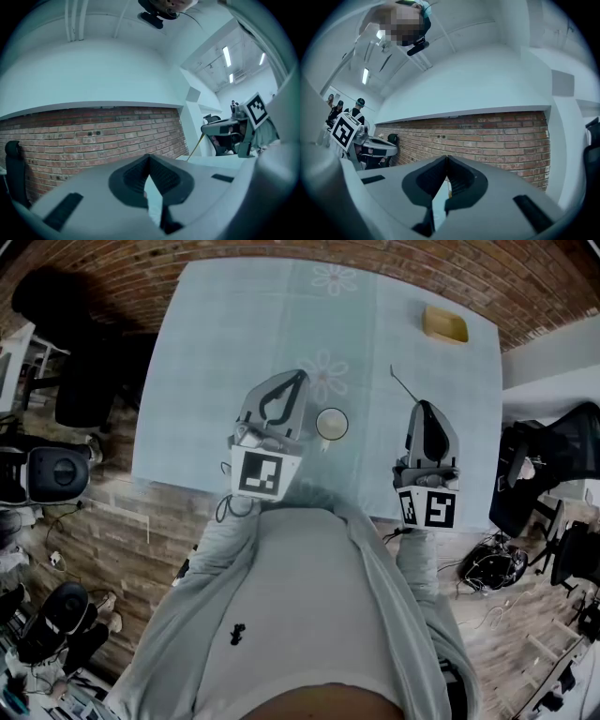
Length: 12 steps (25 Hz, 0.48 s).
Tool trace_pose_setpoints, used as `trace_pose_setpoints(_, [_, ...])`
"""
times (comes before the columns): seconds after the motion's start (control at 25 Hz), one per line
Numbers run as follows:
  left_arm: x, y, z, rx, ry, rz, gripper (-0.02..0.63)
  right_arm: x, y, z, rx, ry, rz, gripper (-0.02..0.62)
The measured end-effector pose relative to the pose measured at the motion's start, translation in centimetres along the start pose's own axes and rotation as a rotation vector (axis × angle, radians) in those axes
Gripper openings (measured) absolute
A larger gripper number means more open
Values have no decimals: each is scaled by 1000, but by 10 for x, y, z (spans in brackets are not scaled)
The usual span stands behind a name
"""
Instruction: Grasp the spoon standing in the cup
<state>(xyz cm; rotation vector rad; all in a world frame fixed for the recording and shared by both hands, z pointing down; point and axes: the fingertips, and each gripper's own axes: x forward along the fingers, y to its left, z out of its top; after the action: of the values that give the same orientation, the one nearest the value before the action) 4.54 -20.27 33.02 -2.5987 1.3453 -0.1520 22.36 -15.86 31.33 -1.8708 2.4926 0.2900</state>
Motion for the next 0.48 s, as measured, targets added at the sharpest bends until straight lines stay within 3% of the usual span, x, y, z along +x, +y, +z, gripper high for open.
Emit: trace_pose_setpoints(0.48, [2,0,-4,2,13,7,17,0,1,-5,7,12,11,17])
